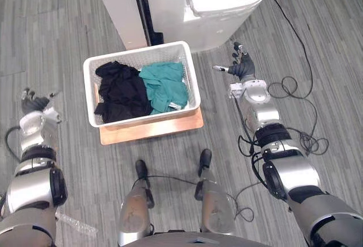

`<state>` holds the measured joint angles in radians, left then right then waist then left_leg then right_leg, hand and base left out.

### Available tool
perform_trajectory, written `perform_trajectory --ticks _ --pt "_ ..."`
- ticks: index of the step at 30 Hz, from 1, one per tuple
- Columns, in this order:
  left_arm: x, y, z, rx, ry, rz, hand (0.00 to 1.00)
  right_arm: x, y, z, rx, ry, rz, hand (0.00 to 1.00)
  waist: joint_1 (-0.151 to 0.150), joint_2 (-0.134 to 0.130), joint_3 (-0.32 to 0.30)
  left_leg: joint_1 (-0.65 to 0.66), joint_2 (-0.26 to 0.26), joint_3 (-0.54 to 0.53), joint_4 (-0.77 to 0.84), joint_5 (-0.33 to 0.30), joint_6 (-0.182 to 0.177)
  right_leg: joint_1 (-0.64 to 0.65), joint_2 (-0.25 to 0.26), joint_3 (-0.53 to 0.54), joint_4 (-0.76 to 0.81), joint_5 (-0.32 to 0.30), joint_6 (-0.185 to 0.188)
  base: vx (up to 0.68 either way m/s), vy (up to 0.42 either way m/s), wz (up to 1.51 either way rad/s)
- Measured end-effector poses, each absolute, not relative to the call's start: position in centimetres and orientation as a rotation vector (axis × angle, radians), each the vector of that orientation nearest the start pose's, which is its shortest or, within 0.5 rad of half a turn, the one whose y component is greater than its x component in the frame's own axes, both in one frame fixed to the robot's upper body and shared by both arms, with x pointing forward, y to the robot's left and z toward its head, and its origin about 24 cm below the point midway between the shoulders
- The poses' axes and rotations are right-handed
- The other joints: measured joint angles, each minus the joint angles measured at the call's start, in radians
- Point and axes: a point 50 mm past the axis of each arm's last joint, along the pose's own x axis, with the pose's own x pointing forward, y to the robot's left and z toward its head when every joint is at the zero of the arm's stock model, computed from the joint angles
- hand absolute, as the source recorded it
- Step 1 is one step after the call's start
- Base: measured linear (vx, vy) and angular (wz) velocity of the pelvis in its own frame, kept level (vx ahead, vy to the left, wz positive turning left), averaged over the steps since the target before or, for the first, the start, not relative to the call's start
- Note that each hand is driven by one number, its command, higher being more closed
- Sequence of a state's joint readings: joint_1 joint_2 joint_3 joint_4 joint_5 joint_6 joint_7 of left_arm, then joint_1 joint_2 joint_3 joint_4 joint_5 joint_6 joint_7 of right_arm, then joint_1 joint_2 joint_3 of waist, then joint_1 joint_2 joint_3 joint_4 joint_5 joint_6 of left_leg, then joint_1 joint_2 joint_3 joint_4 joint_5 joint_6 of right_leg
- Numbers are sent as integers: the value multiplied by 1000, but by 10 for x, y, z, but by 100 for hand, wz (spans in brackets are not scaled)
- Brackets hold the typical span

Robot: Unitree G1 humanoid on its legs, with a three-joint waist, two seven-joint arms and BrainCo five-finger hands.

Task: Pick up the laundry basket with both hands and put the clothes into the washing machine.

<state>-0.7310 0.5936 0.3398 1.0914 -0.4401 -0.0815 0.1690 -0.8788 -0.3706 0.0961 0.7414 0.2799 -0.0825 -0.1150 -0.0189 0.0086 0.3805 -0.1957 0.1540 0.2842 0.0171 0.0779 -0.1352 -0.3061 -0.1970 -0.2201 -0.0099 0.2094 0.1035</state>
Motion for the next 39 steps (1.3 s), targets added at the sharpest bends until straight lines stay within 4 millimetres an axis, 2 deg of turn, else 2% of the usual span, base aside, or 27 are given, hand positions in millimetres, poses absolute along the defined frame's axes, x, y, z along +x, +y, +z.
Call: perform_trajectory --ticks 5,9,12,15,17,23,28,33,39 --pt "346 352 122 -205 11 661 0 403 -191 178 -123 -192 -94 0 -15 2 31 -8 15 20 -2 2 -5 -24 16 18 2 4 -6 7 -15 -12" --pt "357 344 136 -193 -9 626 0 407 -190 182 -131 -170 -99 0 -14 4 52 -30 20 36 1 5 -8 -58 26 37 5 9 -13 -1 -2 -10" --pt "357 343 134 -193 9 627 0 410 -187 185 -128 -163 -94 0 -14 5 52 -34 21 50 0 5 -9 -75 29 51 8 10 -14 7 5 -15" --pt "363 333 130 -219 43 606 0 411 -185 185 -126 -151 -93 0 -16 5 52 -38 22 54 -1 5 -9 -81 30 56 9 10 -14 6 5 -4" --pt "367 324 123 -237 77 591 0 412 -177 183 -115 -144 -76 0 -16 6 53 -40 22 58 -1 5 -9 -86 30 59 9 10 -14 0 0 0" --pt "370 313 115 -246 122 586 0 416 -150 181 -124 -119 -21 0 -6 20 63 -55 20 69 -2 6 -10 -115 30 71 23 10 -14 -1 9 -4" --pt "378 300 120 -250 124 561 0 415 -130 175 -110 -110 28 0 -4 20 63 -56 18 69 -3 7 -10 -116 29 71 23 10 -14 0 0 0" --pt "385 289 127 -210 121 522 0 413 -109 175 -171 -121 86 0 -6 20 64 -74 14 70 -5 11 -8 -140 28 75 28 11 -15 0 0 0" --pt "387 283 125 -179 137 505 0 412 -98 172 -219 -122 115 0 -9 20 64 -72 14 72 -6 11 -9 -140 26 76 28 11 -15 0 0 0"
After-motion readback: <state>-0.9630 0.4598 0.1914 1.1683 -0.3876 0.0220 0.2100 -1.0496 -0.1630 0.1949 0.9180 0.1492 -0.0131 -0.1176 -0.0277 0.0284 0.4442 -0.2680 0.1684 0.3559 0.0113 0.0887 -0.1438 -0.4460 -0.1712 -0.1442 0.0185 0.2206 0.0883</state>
